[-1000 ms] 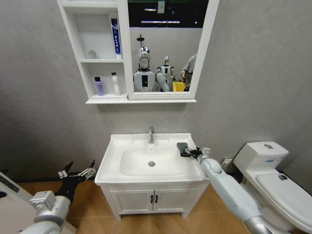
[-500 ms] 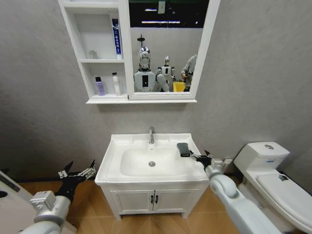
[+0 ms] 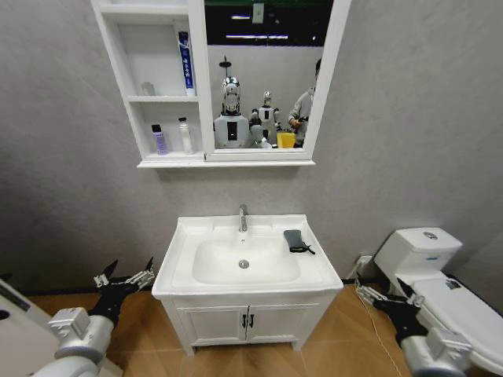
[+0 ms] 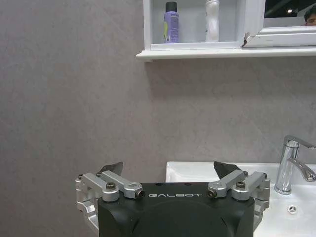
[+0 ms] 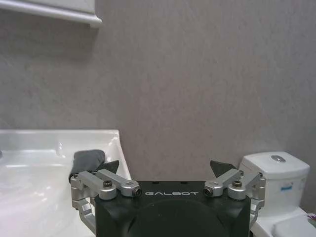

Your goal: Move facial cleanser and shampoo from washbasin to cabinet, then wipe washbasin with towel.

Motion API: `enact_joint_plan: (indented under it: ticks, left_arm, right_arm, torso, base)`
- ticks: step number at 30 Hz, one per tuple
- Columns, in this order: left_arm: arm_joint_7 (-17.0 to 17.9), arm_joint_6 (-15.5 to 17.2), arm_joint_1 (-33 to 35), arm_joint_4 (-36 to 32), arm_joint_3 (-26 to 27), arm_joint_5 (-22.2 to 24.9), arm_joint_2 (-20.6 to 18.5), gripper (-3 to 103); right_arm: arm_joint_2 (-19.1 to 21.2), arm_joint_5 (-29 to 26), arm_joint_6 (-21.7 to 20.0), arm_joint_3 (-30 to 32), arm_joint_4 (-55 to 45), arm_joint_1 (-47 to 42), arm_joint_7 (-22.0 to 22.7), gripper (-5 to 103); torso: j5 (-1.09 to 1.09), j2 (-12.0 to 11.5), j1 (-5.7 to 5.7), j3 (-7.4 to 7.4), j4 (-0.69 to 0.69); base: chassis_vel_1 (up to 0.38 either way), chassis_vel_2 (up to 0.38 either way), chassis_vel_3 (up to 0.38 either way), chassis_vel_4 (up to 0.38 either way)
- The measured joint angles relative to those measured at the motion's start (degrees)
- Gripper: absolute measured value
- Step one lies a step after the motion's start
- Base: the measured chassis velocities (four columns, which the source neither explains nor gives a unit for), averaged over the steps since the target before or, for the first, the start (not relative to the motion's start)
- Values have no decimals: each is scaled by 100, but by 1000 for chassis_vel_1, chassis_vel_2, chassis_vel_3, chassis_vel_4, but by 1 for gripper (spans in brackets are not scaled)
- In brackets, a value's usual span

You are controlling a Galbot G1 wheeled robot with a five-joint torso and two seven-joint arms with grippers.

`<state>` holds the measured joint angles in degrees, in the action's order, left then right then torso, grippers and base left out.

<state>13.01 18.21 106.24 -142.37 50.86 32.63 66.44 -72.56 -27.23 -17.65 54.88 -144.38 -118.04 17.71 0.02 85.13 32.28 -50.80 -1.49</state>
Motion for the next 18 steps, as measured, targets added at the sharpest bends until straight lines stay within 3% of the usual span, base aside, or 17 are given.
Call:
enact_joint_plan:
  ticks: [18]
  left_arm:
    - [2, 0, 0, 0, -1, 0, 0, 100]
  right_arm:
    - [-66, 9, -111, 32, 80, -14, 16, 100]
  torso:
    - [-2, 0, 1, 0, -2]
  base:
    - [0, 0, 0, 0]
